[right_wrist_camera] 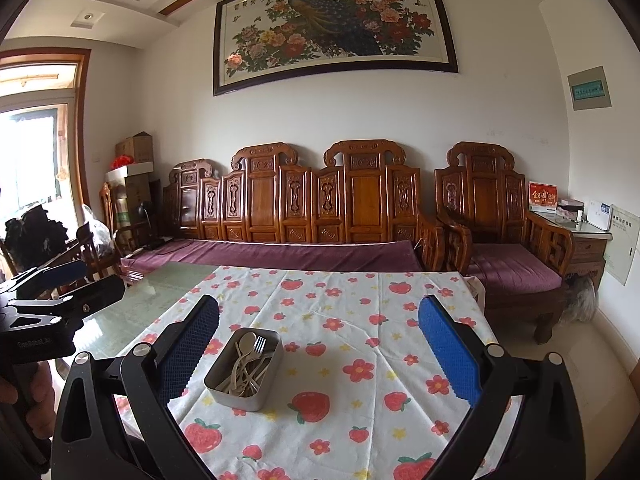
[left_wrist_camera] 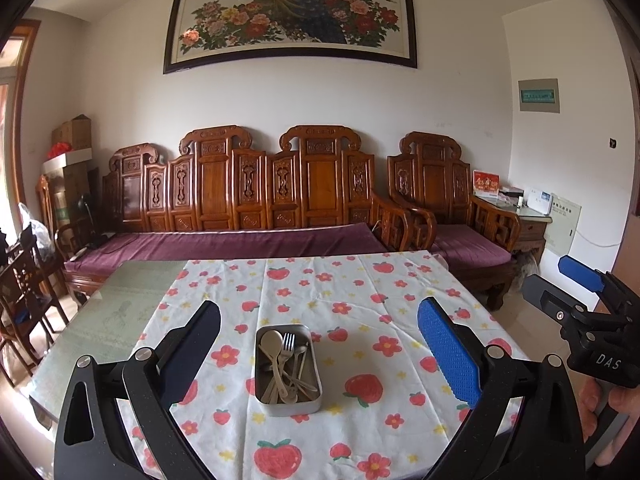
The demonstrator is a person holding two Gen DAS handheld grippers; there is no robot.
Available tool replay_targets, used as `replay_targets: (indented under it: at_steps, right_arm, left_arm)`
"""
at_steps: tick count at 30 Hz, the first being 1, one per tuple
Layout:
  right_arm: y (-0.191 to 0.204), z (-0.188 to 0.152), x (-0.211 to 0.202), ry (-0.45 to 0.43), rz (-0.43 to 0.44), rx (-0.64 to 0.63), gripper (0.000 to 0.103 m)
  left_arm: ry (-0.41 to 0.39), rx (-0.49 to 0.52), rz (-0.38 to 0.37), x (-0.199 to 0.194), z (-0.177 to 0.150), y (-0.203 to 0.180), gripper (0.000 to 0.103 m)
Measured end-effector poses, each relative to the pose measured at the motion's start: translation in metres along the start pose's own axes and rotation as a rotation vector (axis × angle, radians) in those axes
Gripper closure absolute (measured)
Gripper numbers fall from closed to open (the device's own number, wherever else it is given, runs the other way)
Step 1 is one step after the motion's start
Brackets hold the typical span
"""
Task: Organize utensils
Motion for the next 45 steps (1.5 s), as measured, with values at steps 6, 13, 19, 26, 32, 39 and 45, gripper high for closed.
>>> replay_targets:
  at_steps: [6,13,19,26,32,39,45]
  right_arm:
    - [0.0019,-0.004,0.0016,0.003,0.004,-0.001,0.003]
    - [0.0031,-0.006,0.0026,0.004,0.005,0.002,0.003]
    - [0.0025,-0.0065,0.0029,0.005,0.005,0.002,0.002]
    - [0.0022,-0.0067,0.0032,0.005,0.005,0.002,0.003]
    - [0.0022,-0.0065,0.0029,0.005,0.006,0.001,0.003]
    - [0.0032,-0.0072,0.0038,0.005,0.005,0.002,0.003]
    - [0.0029,-0.0071,0.0039,0.006,0.005,0.003,0.003]
  left_arm:
    - [0.001,-0.003,0.0,0.0006,-0.0013,0.0001,0.008]
    - [0.002,0.0,0.001,0.0019,-0.003,-0.0002,0.008]
    - [0.002,0.0,-0.001,0.0014,-0.0065,-0.0005,0.008]
    - [0.001,0.002,-0.002,0.0013,-0.0058,-0.001,0.008]
    - [-0.001,0.001,-0.004,-0.0004,-0.008,-0.002,0.008]
    - [-0.002,0.001,-0.006,-0.0007,-0.0075,-0.0019,0.008]
    - [0.001,0.002,-0.005,-0.0009,-0.0086,-0.0029,0.008]
Point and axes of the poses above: each gripper's, at about its wrist camera, not at the fingertips, and x roughly the way its jaws point, y to its left, z to its top, the point moved 8 cm from there along x, roughly the way its jaws point, and after that the axes turned 9 degrees about -z, right-handed, at the moved point
